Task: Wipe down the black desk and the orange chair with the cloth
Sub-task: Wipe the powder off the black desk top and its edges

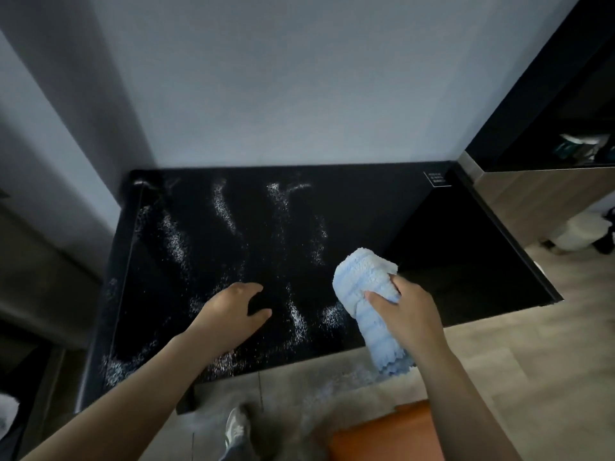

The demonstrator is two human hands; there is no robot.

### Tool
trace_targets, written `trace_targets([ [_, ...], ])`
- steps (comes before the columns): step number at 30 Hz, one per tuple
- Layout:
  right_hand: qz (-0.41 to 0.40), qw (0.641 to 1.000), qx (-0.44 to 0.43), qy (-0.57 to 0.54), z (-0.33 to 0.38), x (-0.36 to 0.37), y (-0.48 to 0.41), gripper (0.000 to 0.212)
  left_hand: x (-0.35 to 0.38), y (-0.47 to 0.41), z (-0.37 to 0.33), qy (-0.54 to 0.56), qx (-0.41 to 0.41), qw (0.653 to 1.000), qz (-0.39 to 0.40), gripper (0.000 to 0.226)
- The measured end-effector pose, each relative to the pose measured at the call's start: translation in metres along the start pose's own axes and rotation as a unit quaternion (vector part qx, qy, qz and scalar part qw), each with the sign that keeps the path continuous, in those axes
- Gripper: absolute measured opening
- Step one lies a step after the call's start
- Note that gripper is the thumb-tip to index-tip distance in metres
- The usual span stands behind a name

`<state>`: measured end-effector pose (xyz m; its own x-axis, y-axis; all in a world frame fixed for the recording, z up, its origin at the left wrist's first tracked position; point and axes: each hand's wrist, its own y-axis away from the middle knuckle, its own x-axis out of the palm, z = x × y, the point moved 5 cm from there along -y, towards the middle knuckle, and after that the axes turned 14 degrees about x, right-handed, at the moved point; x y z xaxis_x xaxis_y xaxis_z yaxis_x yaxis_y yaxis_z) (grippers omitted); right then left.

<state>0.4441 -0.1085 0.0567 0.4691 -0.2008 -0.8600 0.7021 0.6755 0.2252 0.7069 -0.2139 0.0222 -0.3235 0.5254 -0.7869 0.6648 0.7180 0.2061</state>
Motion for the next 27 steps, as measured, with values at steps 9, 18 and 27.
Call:
trace_targets([
  [9, 0.005, 1.0, 0.011, 0.028, 0.04, 0.011, -0.098, 0.02, -0.015, -0.096, 0.031, 0.039, -0.023, 0.998, 0.042, 0.071],
  [18, 0.021, 0.998, -0.029, 0.049, 0.102, 0.043, -0.248, 0.02, -0.011, -0.207, 0.07, -0.093, -0.056, 0.99, 0.09, 0.098],
  [27, 0.006, 0.995, -0.081, 0.064, 0.165, 0.086, -0.374, 0.015, 0.021, -0.284, 0.113, -0.175, -0.077, 0.969, 0.153, 0.121],
])
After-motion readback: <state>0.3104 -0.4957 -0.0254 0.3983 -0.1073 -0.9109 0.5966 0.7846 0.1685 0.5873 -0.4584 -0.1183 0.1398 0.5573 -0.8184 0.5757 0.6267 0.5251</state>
